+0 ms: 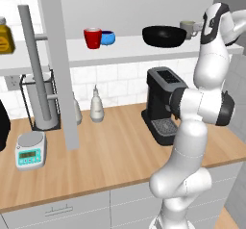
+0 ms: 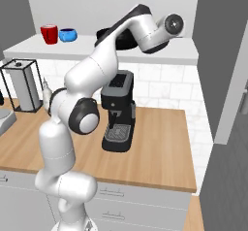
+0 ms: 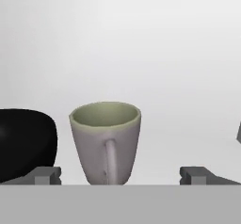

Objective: Gather all objects into one cabinet and sort the glasses and bowls to opposite sides.

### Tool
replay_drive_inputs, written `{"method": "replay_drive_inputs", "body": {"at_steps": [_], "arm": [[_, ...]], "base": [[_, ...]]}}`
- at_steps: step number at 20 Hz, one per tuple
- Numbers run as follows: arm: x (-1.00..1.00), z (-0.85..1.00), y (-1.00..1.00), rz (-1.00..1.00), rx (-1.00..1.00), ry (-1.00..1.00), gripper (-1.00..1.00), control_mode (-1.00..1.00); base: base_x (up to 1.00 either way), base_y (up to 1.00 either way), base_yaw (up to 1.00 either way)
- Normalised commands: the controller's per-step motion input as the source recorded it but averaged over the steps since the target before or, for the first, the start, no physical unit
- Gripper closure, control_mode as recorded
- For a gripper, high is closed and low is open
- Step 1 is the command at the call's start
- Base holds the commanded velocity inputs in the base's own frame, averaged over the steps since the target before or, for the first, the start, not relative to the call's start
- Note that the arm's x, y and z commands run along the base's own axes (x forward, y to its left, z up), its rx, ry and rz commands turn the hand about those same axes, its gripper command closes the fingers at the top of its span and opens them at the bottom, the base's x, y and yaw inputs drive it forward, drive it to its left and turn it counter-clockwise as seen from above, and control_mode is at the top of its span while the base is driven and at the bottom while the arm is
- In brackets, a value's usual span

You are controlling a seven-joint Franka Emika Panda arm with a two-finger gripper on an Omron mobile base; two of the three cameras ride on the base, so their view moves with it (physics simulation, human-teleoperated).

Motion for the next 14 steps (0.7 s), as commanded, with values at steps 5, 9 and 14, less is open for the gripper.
{"method": "replay_drive_inputs", "body": {"at_steps": [5, 9, 14], "arm": [[0.06, -0.05, 0.17, 0.00, 0.00, 0.00, -1.00, -1.00], [0.01, -0.04, 0.02, 0.01, 0.00, 0.00, -1.00, -1.00], [0.03, -0.11, 0.00, 0.01, 0.00, 0.00, -1.00, -1.00]], "base": [[0.00, 0.00, 0.00], [0.00, 0.00, 0.00], [0.00, 0.00, 0.00]]}}
